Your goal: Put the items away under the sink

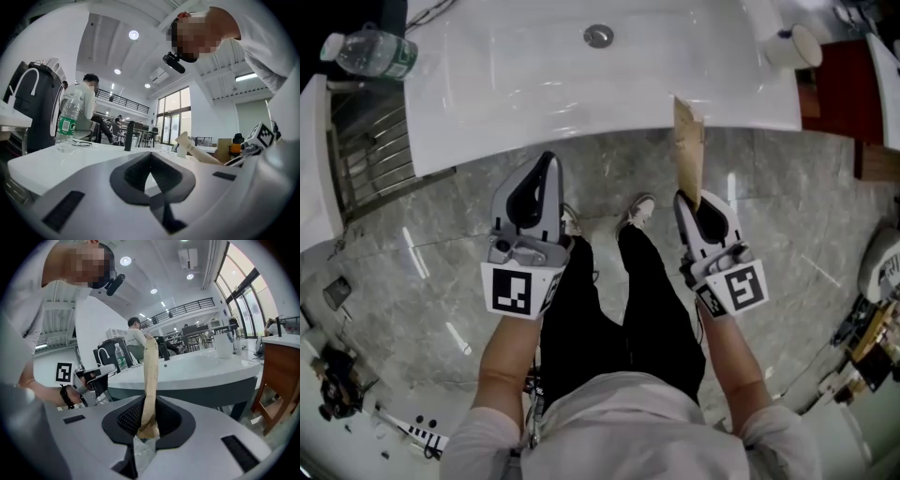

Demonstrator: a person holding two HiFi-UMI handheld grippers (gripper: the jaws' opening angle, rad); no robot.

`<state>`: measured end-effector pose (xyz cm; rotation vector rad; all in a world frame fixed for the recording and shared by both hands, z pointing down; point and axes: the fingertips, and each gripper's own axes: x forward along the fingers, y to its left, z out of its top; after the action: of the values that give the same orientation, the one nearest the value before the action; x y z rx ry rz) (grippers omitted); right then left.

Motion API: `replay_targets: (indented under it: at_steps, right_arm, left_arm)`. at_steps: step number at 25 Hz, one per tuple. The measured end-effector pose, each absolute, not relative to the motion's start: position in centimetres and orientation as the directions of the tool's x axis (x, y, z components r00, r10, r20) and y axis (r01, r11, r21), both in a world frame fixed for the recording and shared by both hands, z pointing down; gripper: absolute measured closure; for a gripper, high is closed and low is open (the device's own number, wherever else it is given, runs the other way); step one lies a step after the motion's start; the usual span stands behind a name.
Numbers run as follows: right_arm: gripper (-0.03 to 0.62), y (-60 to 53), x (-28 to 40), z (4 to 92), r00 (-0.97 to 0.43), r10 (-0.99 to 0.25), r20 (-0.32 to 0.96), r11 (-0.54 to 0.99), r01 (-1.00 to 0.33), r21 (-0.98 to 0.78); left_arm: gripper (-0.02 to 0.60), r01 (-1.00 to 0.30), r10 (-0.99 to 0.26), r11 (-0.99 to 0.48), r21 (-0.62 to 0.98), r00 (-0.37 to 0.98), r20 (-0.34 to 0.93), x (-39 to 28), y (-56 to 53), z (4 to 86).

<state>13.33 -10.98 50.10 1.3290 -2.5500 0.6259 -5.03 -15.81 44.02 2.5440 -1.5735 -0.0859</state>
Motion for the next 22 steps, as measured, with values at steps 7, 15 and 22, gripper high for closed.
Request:
replay_targets:
  at_steps: [7,15,22]
  right_arm:
    - [0.52,-7.1,14.7,54.4,-0.552,-0.728,0.406,0.471,-0.834,-0.288]
    - [0.521,-5.2,15.3,60.2,-0.538,-0.718,0.442,0.462,-0.843,-0.276]
    - [0.522,-4.8,15.8,65.1,-0.533,-0.691,0.487,0.476,-0.844,-0.248]
  left_arm:
    - [0.578,-0.866,-0.872,-0.478,0.148,0.487,0.038,-3.4,-13.7,47.3]
    - [0.578,-0.856,-0.86,-0.494,0.151,0.506,0.059,-2.7,-12.2,52.3]
    - [0.578,-0.848,-0.848,-0.506,0.156,0.522,0.092,-1.9,-11.8,57.0]
